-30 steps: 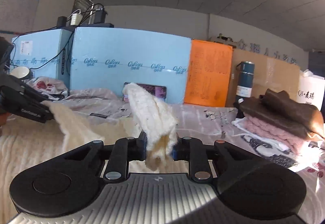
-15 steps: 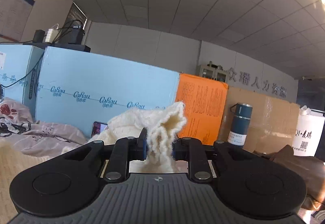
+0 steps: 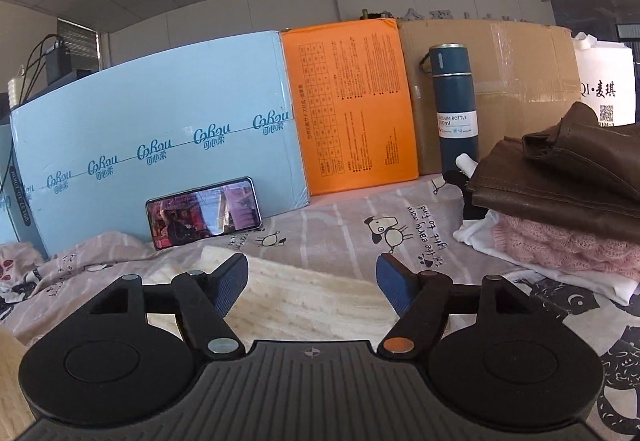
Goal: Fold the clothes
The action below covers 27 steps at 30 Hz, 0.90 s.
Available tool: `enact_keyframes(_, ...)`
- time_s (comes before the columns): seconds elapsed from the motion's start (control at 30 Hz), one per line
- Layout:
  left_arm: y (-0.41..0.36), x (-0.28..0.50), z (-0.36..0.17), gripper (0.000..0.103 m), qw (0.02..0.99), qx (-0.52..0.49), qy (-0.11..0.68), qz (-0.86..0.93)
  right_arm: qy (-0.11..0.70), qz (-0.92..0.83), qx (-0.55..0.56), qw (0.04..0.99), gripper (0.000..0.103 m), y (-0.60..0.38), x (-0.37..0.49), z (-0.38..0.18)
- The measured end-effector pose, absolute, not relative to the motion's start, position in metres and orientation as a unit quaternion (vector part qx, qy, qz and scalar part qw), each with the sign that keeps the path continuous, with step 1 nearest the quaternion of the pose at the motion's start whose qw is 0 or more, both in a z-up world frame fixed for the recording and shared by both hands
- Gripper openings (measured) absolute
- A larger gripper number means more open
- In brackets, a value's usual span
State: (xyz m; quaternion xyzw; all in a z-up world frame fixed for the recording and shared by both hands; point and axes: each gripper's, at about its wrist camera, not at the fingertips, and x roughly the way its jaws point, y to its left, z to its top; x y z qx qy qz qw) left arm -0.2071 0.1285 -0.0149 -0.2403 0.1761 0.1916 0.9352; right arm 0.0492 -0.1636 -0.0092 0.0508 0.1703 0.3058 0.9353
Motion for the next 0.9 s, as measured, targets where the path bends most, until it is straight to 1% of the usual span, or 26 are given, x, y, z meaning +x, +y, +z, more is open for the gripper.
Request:
enact_keyframes(0.07, 0.133, -0.209, -0.015, 0.091, 0.930, -0.247, 0.175, 0.206, 0.178, 0.305, 0.059, 0.934, 0.079, -0.167, 0.051, -0.010)
enact_keyframes(0.17, 0.134, -0.213, -0.013, 0.091, 0.922, -0.234, 0.172, 0.256, 0.195, 0.302, 0.057, 0.931, 0.079, -0.166, 0.055, -0.013)
enact_keyframes(0.4, 0.129, -0.203, -0.005, 0.091, 0.884, -0.081, 0.203, 0.413, 0.196, 0.300, 0.061, 0.932, 0.079, -0.168, 0.054, -0.013)
enact_keyframes(0.5, 0.123, -0.201, 0.007, 0.091, 0.882, -0.034, 0.174, 0.436, 0.188, 0.297, 0.073, 0.933, 0.079, -0.171, 0.052, -0.011)
enact_keyframes(0.6, 0.106, -0.192, 0.026, 0.091, 0.921, -0.007, 0.129, 0.367, 0.178, 0.297, 0.094, 0.933, 0.080, -0.177, 0.050, -0.008)
enact_keyframes(0.67, 0.088, -0.175, 0.034, 0.091, 0.948, 0.028, 0.118, 0.295, 0.170, 0.299, 0.111, 0.932, 0.080, -0.182, 0.049, -0.006)
enact_keyframes(0.73, 0.066, -0.150, 0.034, 0.091, 0.963, 0.092, 0.130, 0.218, 0.166, 0.299, 0.130, 0.931, 0.082, -0.188, 0.049, -0.005)
enact_keyframes(0.83, 0.025, -0.107, 0.022, 0.091, 0.958, 0.201, 0.167, 0.120, 0.169, 0.294, 0.163, 0.926, 0.084, -0.196, 0.052, -0.003)
enact_keyframes(0.9, 0.002, -0.079, 0.010, 0.091, 0.950, 0.236, 0.195, 0.056, 0.177, 0.287, 0.176, 0.925, 0.084, -0.200, 0.055, -0.004)
